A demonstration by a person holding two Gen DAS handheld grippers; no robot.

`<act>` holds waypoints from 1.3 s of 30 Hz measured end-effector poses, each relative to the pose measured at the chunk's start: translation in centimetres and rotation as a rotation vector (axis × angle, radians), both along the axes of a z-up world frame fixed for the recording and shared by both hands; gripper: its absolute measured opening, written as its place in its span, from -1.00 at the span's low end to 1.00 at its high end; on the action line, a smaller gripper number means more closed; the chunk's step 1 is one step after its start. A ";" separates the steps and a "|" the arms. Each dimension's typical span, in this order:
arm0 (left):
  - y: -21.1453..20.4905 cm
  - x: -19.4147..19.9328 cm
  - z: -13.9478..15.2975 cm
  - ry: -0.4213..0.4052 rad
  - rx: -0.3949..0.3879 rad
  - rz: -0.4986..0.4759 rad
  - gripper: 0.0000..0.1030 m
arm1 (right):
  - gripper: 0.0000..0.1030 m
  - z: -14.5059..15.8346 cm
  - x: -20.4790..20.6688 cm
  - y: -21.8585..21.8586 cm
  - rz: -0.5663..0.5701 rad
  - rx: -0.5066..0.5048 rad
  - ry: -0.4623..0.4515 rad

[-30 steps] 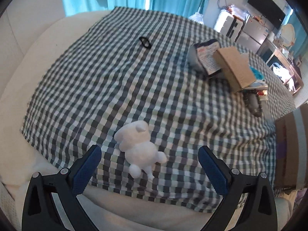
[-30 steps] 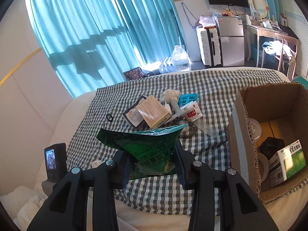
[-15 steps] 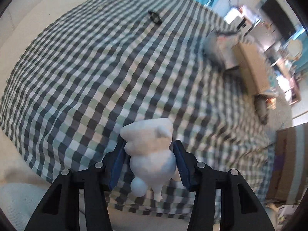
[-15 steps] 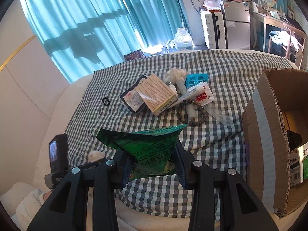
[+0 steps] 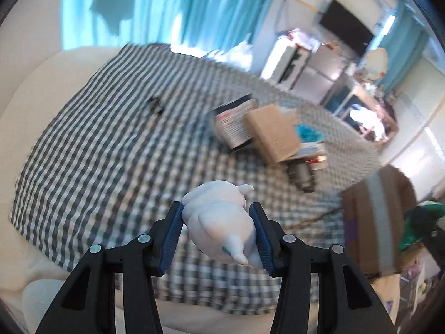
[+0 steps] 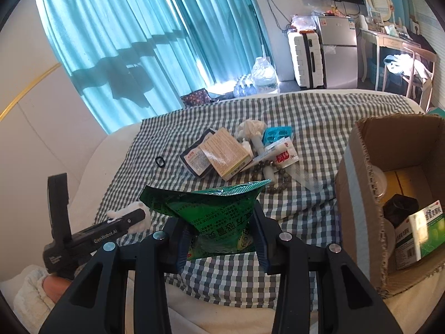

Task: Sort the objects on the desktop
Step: 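Carry the plush and green bag into the cardboard box and release both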

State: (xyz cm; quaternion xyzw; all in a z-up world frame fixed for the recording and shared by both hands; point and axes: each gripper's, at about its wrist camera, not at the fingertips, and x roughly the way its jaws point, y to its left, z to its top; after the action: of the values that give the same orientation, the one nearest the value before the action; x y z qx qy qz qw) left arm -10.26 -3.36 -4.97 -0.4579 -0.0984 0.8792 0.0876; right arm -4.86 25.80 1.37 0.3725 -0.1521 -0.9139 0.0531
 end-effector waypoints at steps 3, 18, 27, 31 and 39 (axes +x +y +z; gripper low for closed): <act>3.1 0.5 3.0 0.057 -0.004 -0.061 -0.03 | -0.26 1.5 0.8 1.4 -0.023 0.017 0.019; 23.5 0.6 12.3 0.191 0.090 -0.435 -0.03 | -0.26 8.8 3.4 18.5 -0.243 0.194 0.075; 35.3 -1.8 7.5 0.069 0.086 -0.579 -0.03 | -0.26 3.5 0.7 27.3 -0.311 0.168 -0.039; 39.3 -2.5 5.6 0.044 0.030 -0.610 -0.03 | -0.26 1.2 -0.5 30.4 -0.344 0.155 -0.088; 41.8 -3.8 3.9 0.039 -0.030 -0.559 0.80 | 0.53 0.6 -0.7 33.1 -0.433 0.133 -0.059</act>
State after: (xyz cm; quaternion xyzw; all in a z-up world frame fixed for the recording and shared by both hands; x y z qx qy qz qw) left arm -14.08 38.48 -1.03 -0.4515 0.0466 0.8309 0.3218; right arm -5.59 58.89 2.02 0.3604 -0.1696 -0.9007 -0.1733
